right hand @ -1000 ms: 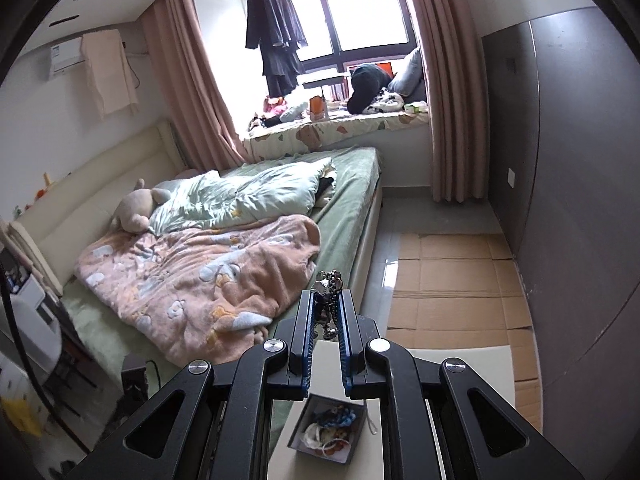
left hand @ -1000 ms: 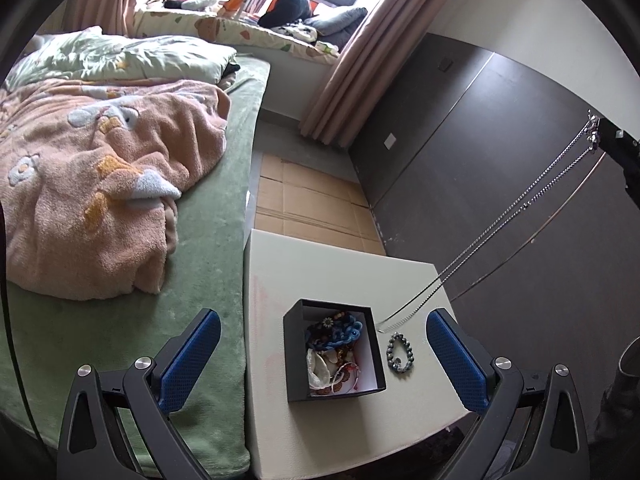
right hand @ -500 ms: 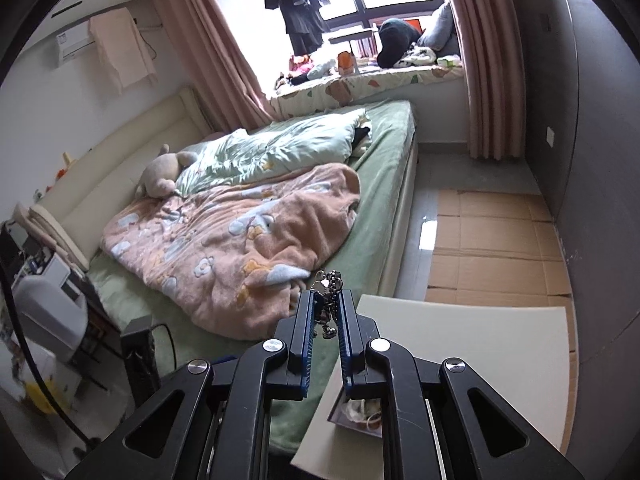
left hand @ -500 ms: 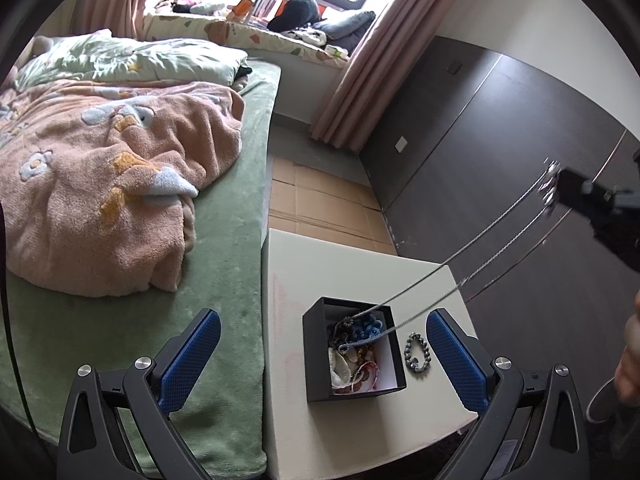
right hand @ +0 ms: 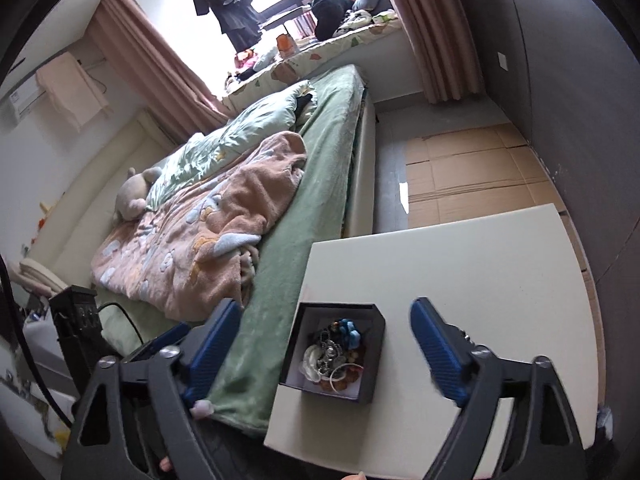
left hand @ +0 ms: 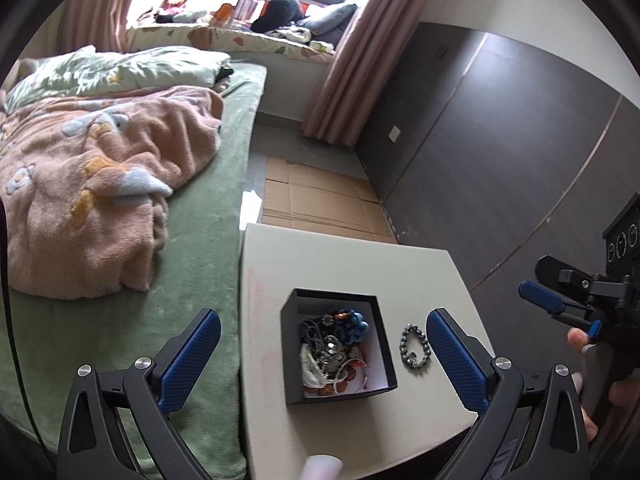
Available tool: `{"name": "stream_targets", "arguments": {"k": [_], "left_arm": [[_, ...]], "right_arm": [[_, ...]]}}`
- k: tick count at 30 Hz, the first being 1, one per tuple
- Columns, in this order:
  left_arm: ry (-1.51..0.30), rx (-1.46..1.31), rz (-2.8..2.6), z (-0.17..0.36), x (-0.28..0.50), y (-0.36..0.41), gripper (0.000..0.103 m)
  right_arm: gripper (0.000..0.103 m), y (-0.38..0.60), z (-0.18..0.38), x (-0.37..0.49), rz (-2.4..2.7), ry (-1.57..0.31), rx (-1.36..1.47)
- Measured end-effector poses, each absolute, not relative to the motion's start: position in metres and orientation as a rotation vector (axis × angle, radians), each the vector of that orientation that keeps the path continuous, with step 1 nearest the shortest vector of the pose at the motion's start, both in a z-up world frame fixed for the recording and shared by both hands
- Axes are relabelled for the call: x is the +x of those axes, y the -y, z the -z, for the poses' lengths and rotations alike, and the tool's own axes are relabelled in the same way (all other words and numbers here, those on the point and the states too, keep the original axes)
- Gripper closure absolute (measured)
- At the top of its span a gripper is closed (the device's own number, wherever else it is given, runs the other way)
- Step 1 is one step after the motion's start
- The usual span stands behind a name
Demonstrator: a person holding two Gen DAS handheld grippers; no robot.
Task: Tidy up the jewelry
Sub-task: 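Reach and grasp the dark bead bracelet with the left tool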
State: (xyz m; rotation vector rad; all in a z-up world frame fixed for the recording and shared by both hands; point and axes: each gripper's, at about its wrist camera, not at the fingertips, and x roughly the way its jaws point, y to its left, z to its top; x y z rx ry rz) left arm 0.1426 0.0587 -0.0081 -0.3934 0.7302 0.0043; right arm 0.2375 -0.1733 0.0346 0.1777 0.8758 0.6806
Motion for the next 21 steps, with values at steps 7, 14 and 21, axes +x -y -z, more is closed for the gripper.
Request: {"name": "stream_targets", "arguments": {"k": [7, 14, 21], "left_arm": [[-0.753, -0.246, 0.051, 0.014, 0.158, -0.011, 0.000], [-0.819, -0.178, 0.109, 0.027, 0.180, 0.031, 0.000], [-0.894, -0.115, 0.160, 0.039, 0.201, 0.067, 0.000]], "right_arm": [[0.000, 0.217, -0.006, 0.235, -0.602, -0.861, 0.218], [0.000, 0.262, 0.014, 0.242, -0.513, -0.886, 0.268], [0.000, 0.300, 0.029, 0.237, -0.496, -0.925, 0.294]]}}
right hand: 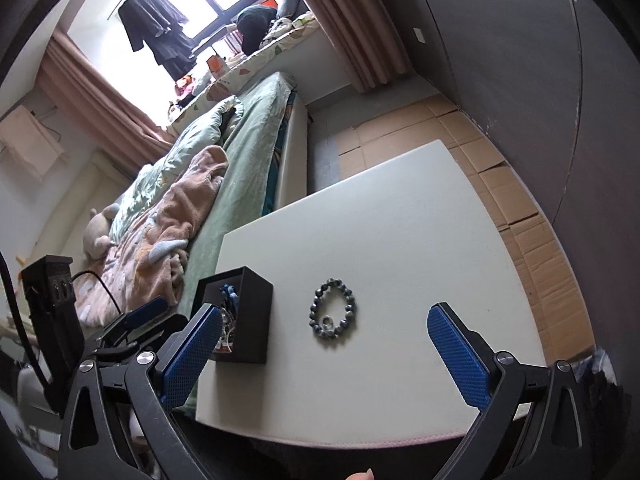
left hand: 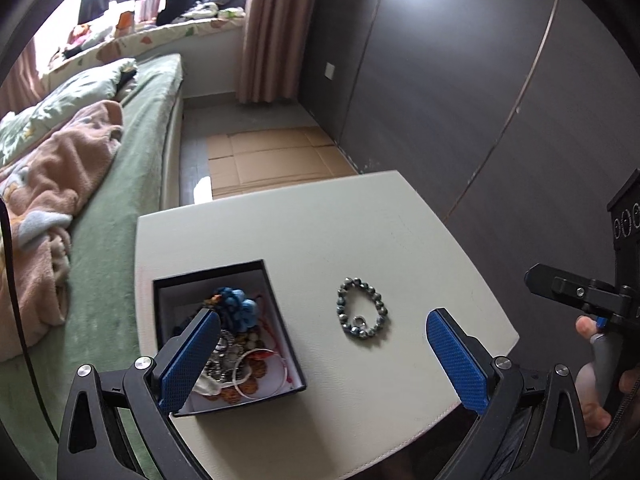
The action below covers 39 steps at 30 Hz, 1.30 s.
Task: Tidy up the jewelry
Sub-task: 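Reach and grasp the dark bead bracelet with the left tool, then lower the bead bracelet into the box with left tool while right tool reaches the small ring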
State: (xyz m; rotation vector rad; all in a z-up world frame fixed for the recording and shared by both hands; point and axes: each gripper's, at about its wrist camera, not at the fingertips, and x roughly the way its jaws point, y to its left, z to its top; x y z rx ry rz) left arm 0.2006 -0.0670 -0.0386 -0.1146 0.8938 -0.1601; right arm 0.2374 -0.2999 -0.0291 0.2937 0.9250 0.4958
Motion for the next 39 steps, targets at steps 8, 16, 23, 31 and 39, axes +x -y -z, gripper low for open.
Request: {"name": "stream_targets", "arguments": {"k": [8, 16, 23, 31, 39], "left_arm": [[-0.950, -0.101, 0.181, 0.049, 0.218, 0.097, 0.005], [-1.054, -0.090, 0.169, 0.072, 0.244, 0.124, 0.026], [-1.130, -0.019, 0.093, 0.097, 0.270, 0.134, 0.053], [-1.198, 0.043, 0.027, 0.117, 0.292, 0.133, 0.068], [-1.251, 0.101, 0.026, 0.136, 0.302, 0.136, 0.070]], "right_arm": [[0.000, 0.343, 0.040, 0.235, -0.419, -0.961, 0.338], [0.000, 0.372, 0.048, 0.239, -0.379, -0.976, 0.409], [0.000, 0.393, 0.059, 0.247, -0.332, -1.000, 0.452], [0.000, 0.400, 0.061, 0.251, -0.328, -1.001, 0.479], [0.000, 0.390, 0.061, 0.254, -0.330, -1.006, 0.464]]}}
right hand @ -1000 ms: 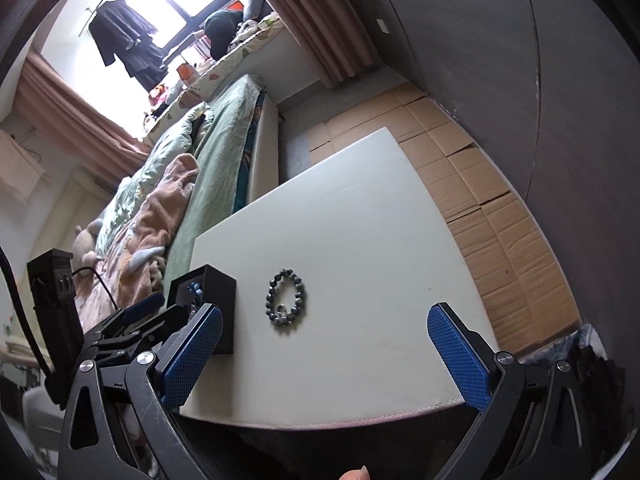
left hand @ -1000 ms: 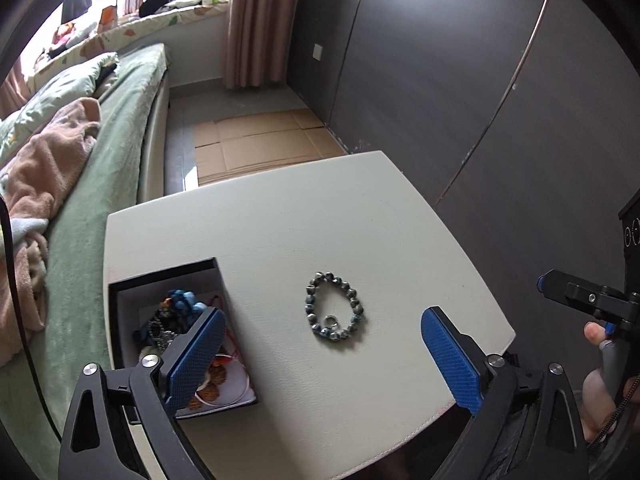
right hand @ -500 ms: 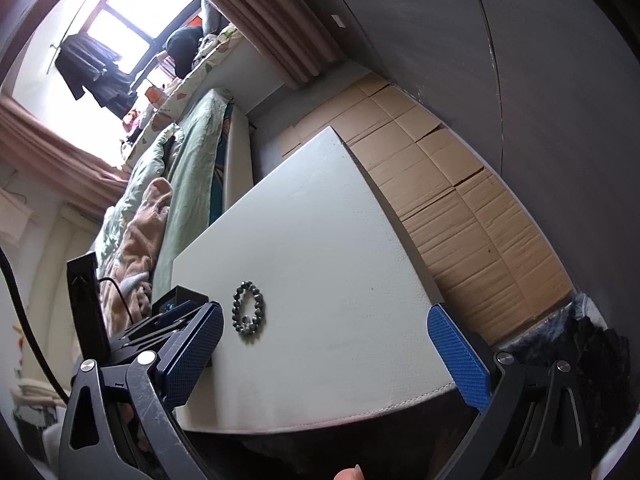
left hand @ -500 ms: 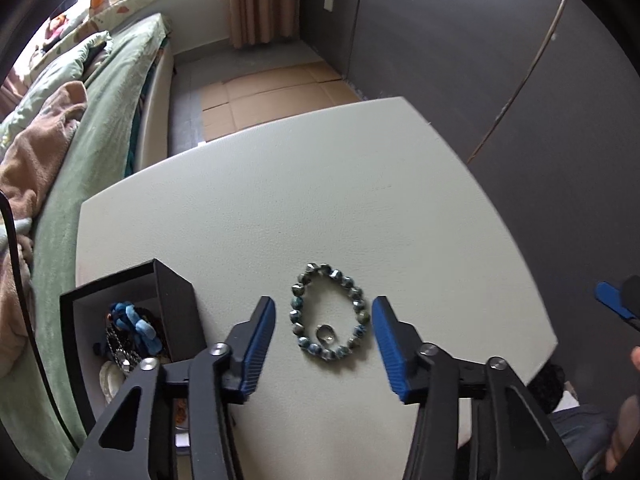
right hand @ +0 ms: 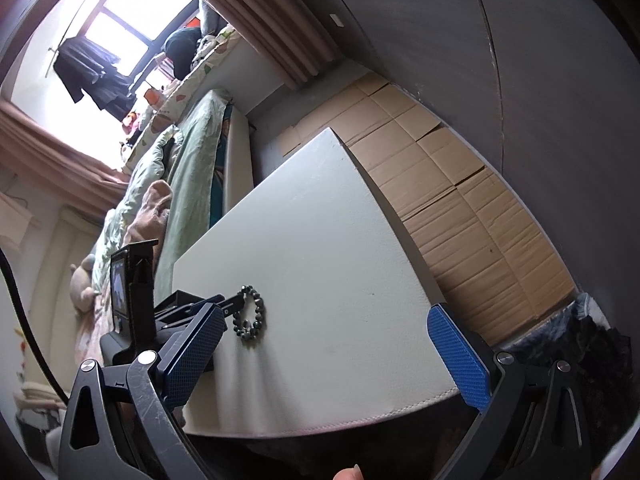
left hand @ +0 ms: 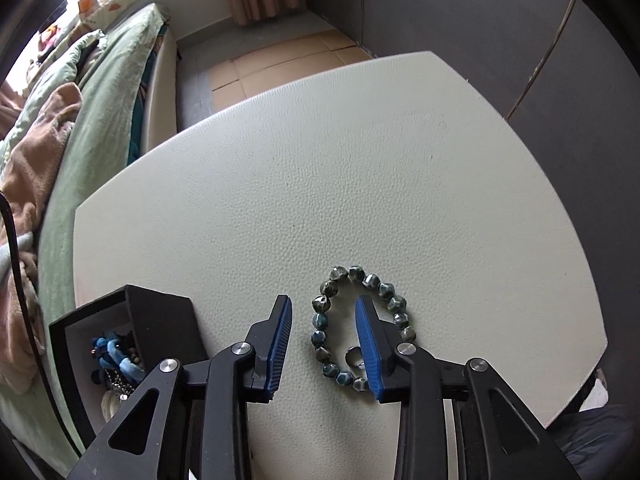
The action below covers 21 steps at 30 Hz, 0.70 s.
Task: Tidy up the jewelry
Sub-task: 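Lower the bead bracelet into the box with left tool while right tool reaches the small ring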
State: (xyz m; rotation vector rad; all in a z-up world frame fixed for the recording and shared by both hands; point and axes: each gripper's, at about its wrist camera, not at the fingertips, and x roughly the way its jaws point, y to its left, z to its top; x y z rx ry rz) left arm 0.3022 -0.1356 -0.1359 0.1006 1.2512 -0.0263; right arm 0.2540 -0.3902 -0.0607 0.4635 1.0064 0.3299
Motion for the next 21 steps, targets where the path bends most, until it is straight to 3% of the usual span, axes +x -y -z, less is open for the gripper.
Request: {"name": "stream_targets", "arguments": {"k": [4, 6, 21], "left_arm": [[-1.247, 0.078, 0.041, 0.140, 0.302, 0.132, 0.077], [-1.243, 0.069, 0.054, 0.140, 0.302, 0.131, 0.093], [-1.123, -0.030, 0.099, 0.083, 0.277, 0.119, 0.093]], "right_arm": [[0.000, 0.383, 0.064, 0.258, -0.305, -1.019, 0.454], [0.000, 0.376, 0.065, 0.261, -0.292, -1.028, 0.444], [0.000, 0.329, 0.065, 0.276, -0.297, -1.040, 0.343]]}}
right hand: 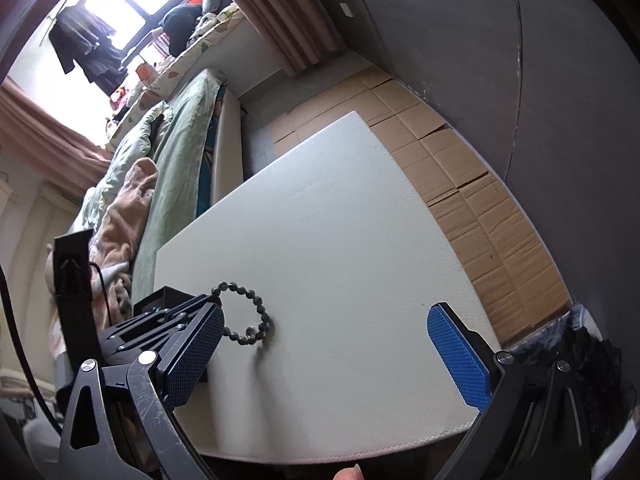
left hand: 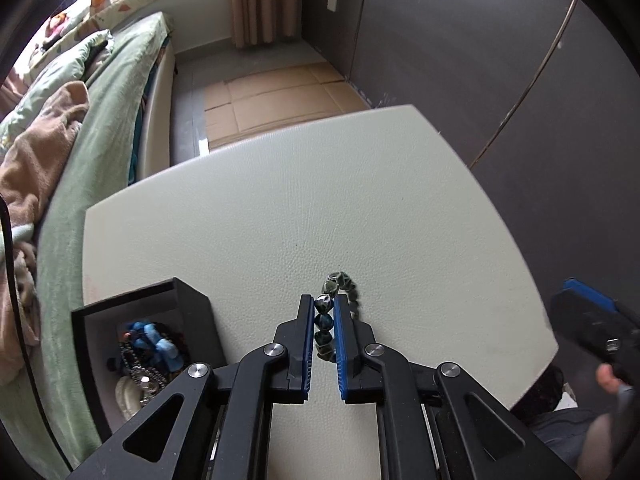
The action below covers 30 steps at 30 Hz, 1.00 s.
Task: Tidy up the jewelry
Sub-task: 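Lower the bead bracelet into the box with left tool while right tool reaches the small ring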
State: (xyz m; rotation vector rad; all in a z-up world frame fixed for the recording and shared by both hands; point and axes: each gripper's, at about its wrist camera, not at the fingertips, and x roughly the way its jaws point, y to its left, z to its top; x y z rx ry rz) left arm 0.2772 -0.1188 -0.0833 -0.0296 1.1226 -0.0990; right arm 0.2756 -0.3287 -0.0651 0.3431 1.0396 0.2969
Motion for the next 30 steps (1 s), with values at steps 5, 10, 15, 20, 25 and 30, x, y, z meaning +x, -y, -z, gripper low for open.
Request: {"name": "stream_targets", "arguments": {"k": [5, 10, 15, 20, 25, 30], "left_arm": [[-1.067, -0.064, 0.102, 0.056, 0.266, 0.104, 0.093], [-1.010, -0.095, 0.103, 0.030, 0.250, 0.088, 0.093], [-0.962, -0.127, 0.098, 0.010, 0.237, 0.066, 0.093], [-0.931, -0.158, 0.091, -0.001, 0.221, 0.044, 0.093], [-0.924, -0.194, 0.071, -0.002, 0.212, 0.023, 0.093], [-0.937, -0.224, 0.058, 0.007, 0.205, 0.005, 0.093]], "right_arm": [[0.000, 0.307, 0.065, 0.274, -0.326, -1.046, 0.284], [0.001, 0.294, 0.065, 0.273, -0.349, -1.043, 0.248], [0.010, 0.276, 0.074, 0.278, -0.400, -1.075, 0.231], [0.032, 0.258, 0.086, 0.281, -0.451, -1.121, 0.199], [0.049, 0.245, 0.097, 0.284, -0.474, -1.157, 0.169], [0.057, 0.230, 0.109, 0.287, -0.480, -1.194, 0.129]]}}
